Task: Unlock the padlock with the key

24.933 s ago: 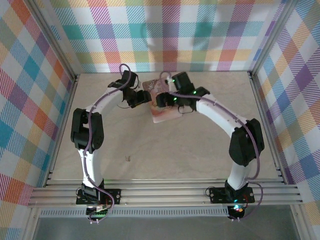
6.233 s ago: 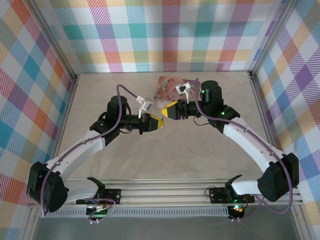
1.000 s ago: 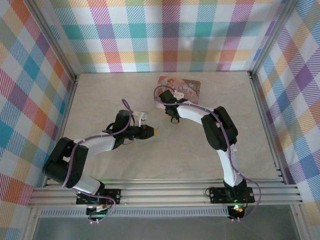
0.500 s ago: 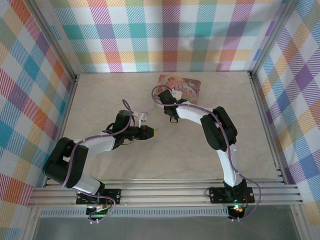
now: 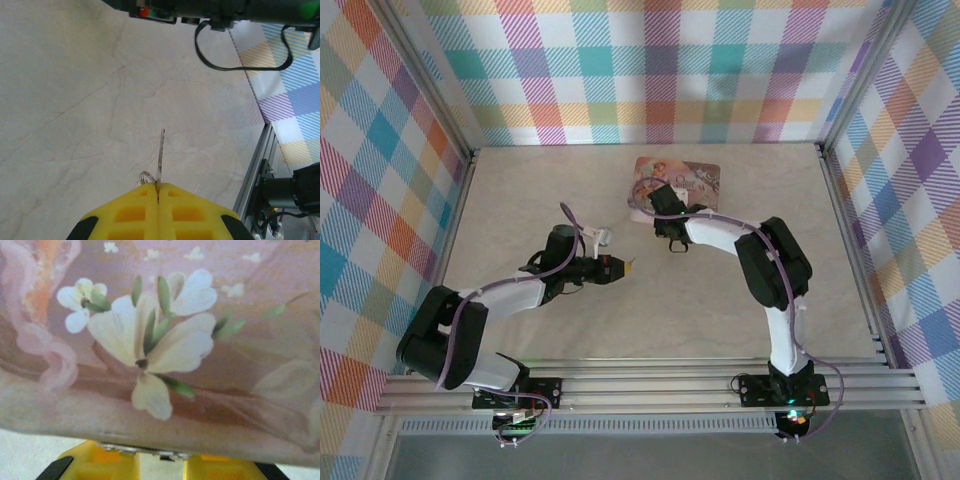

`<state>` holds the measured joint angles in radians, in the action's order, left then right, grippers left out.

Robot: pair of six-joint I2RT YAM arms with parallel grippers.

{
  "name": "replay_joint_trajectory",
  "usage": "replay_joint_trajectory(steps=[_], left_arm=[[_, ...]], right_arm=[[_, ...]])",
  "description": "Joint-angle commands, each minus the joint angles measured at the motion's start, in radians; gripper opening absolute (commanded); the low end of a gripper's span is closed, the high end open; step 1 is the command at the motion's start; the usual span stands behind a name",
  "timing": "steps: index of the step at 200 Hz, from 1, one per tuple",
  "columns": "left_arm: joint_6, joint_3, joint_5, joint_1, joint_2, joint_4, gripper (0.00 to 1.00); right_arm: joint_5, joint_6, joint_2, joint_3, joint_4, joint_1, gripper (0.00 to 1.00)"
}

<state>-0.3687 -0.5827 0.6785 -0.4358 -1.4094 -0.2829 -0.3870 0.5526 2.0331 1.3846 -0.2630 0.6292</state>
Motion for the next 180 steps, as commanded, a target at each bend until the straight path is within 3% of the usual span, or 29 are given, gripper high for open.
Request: replay_joint_trajectory(steps=[1, 50, 96, 135, 180], left_arm=[[0.029, 0.033, 0.028, 0.0, 0.022, -0.048, 0.0], [0.052, 0.051, -0.005, -0.076, 0.023, -0.13, 0.0], [0.06, 0.084, -0.069, -0.112, -0.005, -0.274, 0.0], [0.066, 0.104, -0.13, -0.137, -0.073, -0.408, 0.0], [0.027, 0.109, -0.168, -0.153, -0.159, -0.548, 0.0]], right_arm=[[0.151, 0.008, -0.076, -0.046, -0.053, 0.002, 0.01], [0.346, 0.12, -0.204, -0.163, -0.101, 0.003, 0.0], [0.499, 0.078, -0.281, -0.09, -0.267, -0.009, 0.0], [0.568, 0.113, -0.336, -0.052, -0.363, -0.036, 0.0], [0.616, 0.183, -0.389, -0.08, -0.355, -0.069, 0.0]])
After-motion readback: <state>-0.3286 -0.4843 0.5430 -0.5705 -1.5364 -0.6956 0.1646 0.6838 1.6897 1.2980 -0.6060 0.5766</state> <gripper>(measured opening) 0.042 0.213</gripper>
